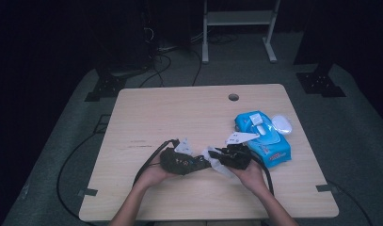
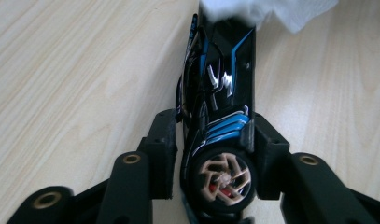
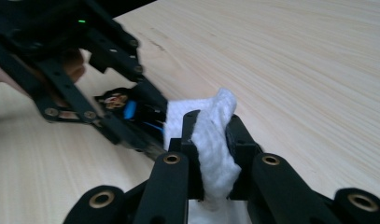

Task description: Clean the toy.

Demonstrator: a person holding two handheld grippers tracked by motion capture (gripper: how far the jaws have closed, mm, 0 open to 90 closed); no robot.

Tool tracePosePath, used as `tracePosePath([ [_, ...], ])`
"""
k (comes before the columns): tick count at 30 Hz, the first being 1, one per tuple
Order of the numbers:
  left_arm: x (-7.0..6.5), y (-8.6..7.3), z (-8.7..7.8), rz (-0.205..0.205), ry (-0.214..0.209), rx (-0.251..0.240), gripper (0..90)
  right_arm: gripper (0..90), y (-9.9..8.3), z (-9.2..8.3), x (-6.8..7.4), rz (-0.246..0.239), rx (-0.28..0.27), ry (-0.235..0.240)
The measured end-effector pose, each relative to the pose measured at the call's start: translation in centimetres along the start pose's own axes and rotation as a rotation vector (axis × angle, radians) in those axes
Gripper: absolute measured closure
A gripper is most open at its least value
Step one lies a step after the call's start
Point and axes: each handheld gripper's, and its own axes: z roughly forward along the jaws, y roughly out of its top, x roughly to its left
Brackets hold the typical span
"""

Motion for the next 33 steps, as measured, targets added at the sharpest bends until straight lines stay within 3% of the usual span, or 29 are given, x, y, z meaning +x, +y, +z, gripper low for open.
tracePosePath([
  [3,0.1,-0.2,-0.4,0.009,-0.006,-0.001,62.7,80.3,-0.2,-0.4,-1.0,0.029,0.000,-0.031],
  [5,0.1,-0.3,-0.6,0.017,-0.011,0.000,63.3,80.3,-0.2,-0.5,-1.1,0.043,-0.007,-0.023],
  [11,0.4,-0.6,-1.4,0.052,-0.032,0.028,64.6,80.2,0.2,0.1,0.5,0.015,-0.015,0.037],
  [13,0.5,-0.8,-1.7,0.060,-0.037,0.035,64.7,80.2,0.1,0.3,0.6,-0.001,-0.003,0.028],
  [16,0.6,-1.2,-2.1,0.071,-0.042,0.039,64.9,80.2,-0.4,0.3,0.0,0.004,0.012,0.005],
  [18,0.6,-1.2,-2.1,0.064,-0.043,0.037,64.8,80.2,-0.6,0.2,-0.8,0.044,0.017,0.018],
  [20,0.6,-1.0,-2.0,0.069,-0.043,0.049,64.5,80.2,-0.6,0.1,-0.6,0.038,0.018,0.005],
  [22,0.5,-0.7,-1.8,0.048,-0.056,0.040,58.7,80.2,-0.4,0.1,-0.2,0.022,0.013,0.007],
  [23,0.3,-0.5,-1.7,0.050,-0.053,0.039,53.1,80.2,-0.1,0.1,0.2,0.011,0.006,0.016],
  [25,0.0,-0.1,-1.4,0.061,-0.033,0.046,51.4,80.2,0.1,0.3,0.9,-0.013,0.002,0.021],
  [28,-0.2,0.1,-1.1,0.073,-0.007,0.045,55.9,80.1,0.2,0.4,1.5,-0.063,0.016,0.000],
  [29,-0.2,0.0,-1.2,0.079,-0.005,0.046,61.2,80.2,0.1,0.4,1.4,-0.064,0.019,-0.010],
  [31,0.0,-0.4,-1.5,0.079,-0.018,0.038,62.3,80.2,-0.2,0.1,0.7,-0.063,0.031,-0.052],
  [33,0.2,-0.7,-1.7,0.078,-0.026,0.036,63.3,80.2,-0.5,-0.1,-0.2,-0.031,0.028,-0.059],
])
